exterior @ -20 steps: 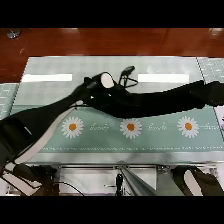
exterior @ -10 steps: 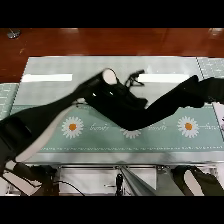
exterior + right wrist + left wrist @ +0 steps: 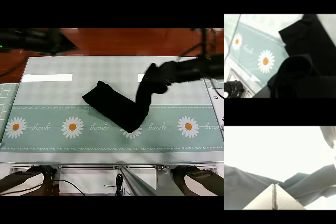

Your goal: Fold the shirts.

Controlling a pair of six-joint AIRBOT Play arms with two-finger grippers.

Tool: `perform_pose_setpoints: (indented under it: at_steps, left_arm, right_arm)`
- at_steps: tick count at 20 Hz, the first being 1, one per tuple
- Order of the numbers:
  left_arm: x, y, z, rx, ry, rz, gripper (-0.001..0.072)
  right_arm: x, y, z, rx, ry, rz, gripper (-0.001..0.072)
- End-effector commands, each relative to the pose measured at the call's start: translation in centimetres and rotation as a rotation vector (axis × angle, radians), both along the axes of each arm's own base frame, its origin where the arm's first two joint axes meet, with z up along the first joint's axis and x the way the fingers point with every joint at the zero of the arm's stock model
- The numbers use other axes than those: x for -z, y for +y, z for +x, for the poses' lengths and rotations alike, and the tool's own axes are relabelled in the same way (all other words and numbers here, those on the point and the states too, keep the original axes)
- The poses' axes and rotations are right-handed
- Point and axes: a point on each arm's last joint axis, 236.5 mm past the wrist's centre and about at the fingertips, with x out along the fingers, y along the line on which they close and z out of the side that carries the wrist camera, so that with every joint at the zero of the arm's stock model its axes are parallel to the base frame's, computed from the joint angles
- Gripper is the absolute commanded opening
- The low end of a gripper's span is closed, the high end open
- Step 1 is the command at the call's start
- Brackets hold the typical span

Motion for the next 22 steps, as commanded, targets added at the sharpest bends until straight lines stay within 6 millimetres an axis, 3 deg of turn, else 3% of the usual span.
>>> perform_pose_setpoints:
  at_steps: [1, 4, 6, 9, 12, 13, 15, 16, 17, 19, 21, 22]
  left_arm:
    - [-4.7, 4.0, -6.2, -0.095, -0.182, 0.043, 0.0021]
    - [-3.1, 3.2, -11.5, -0.096, -0.197, 0.04, 0.0021]
    - [-0.7, 3.1, -13.2, -0.104, -0.168, 0.035, 0.0021]
    - [3.1, 2.9, -13.8, -0.103, -0.081, 0.023, 0.0022]
    - [5.6, 3.0, -13.2, -0.119, -0.021, 0.005, 0.0022]
    - [6.2, 3.1, -12.9, -0.129, -0.008, 0.0, 0.0022]
    - [7.3, 3.4, -12.3, -0.155, 0.01, -0.011, 0.0021]
    - [8.0, 3.6, -11.8, -0.175, 0.017, -0.015, 0.0021]
    - [8.6, 3.8, -11.3, -0.19, 0.029, -0.018, 0.0022]
    - [9.8, 4.1, -10.6, -0.2, 0.051, -0.011, 0.0022]
    - [11.1, 4.4, -10.1, -0.19, 0.072, 0.012, 0.0022]
    - [11.7, 4.4, -9.8, -0.19, 0.089, 0.016, 0.0022]
  right_arm:
    - [4.0, 8.3, 3.1, -0.135, 0.045, -0.031, 0.0035]
    - [9.0, 12.3, 5.1, -0.196, 0.095, -0.074, 0.0035]
    - [12.5, 13.5, 5.8, -0.205, 0.132, -0.128, 0.0035]
    - [15.6, 14.2, 6.8, -0.179, 0.188, -0.142, 0.0035]
    - [16.4, 14.8, 8.0, -0.141, 0.206, -0.127, 0.0036]
    - [16.4, 15.1, 8.3, -0.125, 0.211, -0.108, 0.009]
    - [15.9, 15.9, 8.1, -0.131, 0.227, -0.065, 0.063]
    - [15.4, 15.5, 8.1, -0.143, 0.218, -0.065, 0.0628]
    - [14.5, 14.1, 8.6, -0.14, 0.21, -0.08, 0.0628]
    - [11.9, 9.5, 9.0, -0.135, 0.214, -0.115, 0.0627]
    - [9.1, 2.4, 8.3, -0.114, 0.213, -0.22, 0.0617]
    - [8.2, -2.1, 7.7, -0.071, 0.193, -0.337, 0.0617]
